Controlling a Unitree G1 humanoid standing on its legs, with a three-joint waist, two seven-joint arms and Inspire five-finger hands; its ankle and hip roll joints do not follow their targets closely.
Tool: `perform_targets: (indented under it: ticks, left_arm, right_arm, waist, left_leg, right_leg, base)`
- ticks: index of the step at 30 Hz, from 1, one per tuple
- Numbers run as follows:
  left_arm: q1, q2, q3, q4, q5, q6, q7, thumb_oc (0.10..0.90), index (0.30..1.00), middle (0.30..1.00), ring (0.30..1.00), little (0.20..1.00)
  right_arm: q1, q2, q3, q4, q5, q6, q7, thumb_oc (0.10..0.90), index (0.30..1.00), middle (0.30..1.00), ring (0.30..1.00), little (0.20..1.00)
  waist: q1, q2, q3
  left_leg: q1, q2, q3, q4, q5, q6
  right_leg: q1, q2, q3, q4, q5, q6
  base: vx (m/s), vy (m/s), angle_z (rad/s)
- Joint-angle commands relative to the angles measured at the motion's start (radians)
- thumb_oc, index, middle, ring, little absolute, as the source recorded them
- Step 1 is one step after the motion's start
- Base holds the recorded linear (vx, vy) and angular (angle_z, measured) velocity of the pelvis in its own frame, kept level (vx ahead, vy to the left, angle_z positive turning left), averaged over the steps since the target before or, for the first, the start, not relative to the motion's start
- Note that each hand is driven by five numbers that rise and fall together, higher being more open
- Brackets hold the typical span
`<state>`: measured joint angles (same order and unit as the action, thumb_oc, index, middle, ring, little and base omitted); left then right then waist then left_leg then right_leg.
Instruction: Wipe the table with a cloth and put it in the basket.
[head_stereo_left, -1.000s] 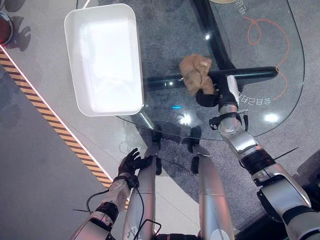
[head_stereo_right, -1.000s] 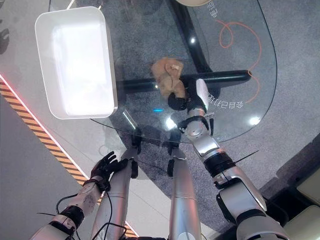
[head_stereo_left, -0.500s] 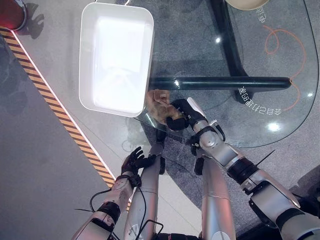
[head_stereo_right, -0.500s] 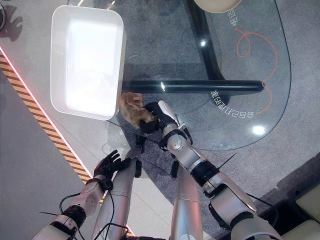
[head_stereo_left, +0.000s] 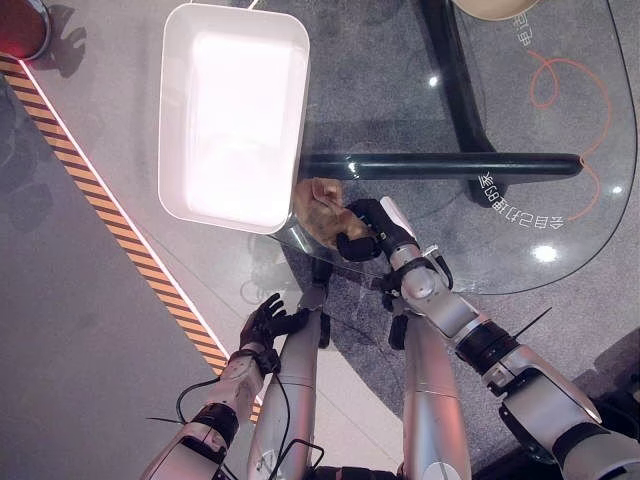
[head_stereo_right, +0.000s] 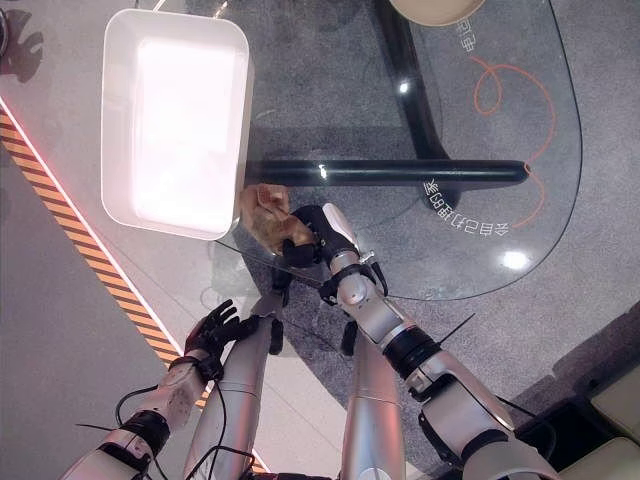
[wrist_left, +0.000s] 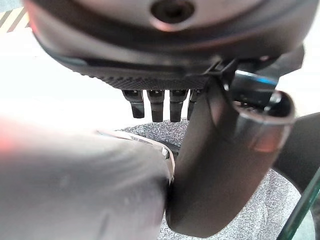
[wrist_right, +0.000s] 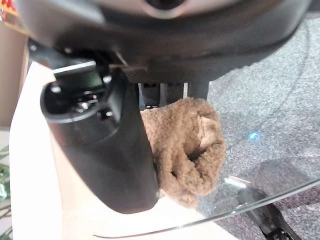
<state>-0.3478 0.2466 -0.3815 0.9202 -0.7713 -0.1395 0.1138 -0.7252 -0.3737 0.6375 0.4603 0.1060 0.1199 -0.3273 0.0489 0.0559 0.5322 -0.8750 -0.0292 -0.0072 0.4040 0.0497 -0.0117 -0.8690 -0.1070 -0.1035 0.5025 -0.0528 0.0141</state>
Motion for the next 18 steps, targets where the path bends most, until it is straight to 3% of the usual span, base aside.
perform_targets:
  ticks: [1, 11, 12, 18]
  left_arm:
    - [0.192, -0.042, -0.063, 0.017, 0.006, 0.022, 0.007, 0.800, 0.900, 0.900, 0.900, 0.900]
    - [0.195, -0.038, -0.068, 0.027, 0.004, 0.014, 0.003, 0.800, 0.900, 0.900, 0.900, 0.900]
    - [0.181, -0.037, -0.063, 0.024, 0.002, 0.014, 0.004, 0.800, 0.900, 0.900, 0.900, 0.900]
    - [0.186, -0.028, -0.059, 0.025, -0.008, 0.009, -0.011, 0.800, 0.900, 0.900, 0.900, 0.900]
  right_arm:
    - [-0.040, -0.054, -0.136, -0.066, 0.002, -0.061, -0.172, 0.100, 0.300, 0.300, 0.300, 0.200]
    - [-0.207, -0.168, -0.220, 0.082, 0.043, -0.011, -0.301, 0.100, 0.300, 0.300, 0.300, 0.200]
    - [-0.227, -0.180, -0.225, 0.089, 0.046, -0.010, -0.306, 0.100, 0.300, 0.300, 0.300, 0.200]
    - [-0.249, -0.254, -0.254, 0.146, 0.090, -0.022, -0.359, 0.100, 0.300, 0.300, 0.300, 0.200]
  waist:
    - [-0.005, 0.026, -0.012]
    - [0.009, 0.031, -0.012]
    - [0.006, 0.029, -0.012]
    - [0.001, 0.031, -0.012]
  left_leg:
    - [0.022, -0.054, 0.081, 0.060, -0.091, 0.082]
    - [0.023, -0.057, 0.066, 0.060, -0.100, 0.084]
    - [-0.007, -0.059, 0.072, 0.052, -0.067, 0.089]
    - [-0.007, -0.061, 0.071, 0.049, -0.070, 0.091]
  right_leg:
    - [-0.023, 0.046, 0.012, -0.060, 0.114, 0.021]
    - [-0.020, 0.057, 0.017, -0.059, 0.107, 0.019]
    - [-0.046, 0.054, 0.012, -0.073, 0.139, 0.011]
    - [-0.047, 0.061, 0.018, -0.077, 0.136, 0.009]
  base:
    - [0.00, 0.000, 0.00]
    - [-0.01, -0.003, -0.02]
    - [-0.06, -0.008, -0.10]
    - [-0.01, 0.001, -0.03]
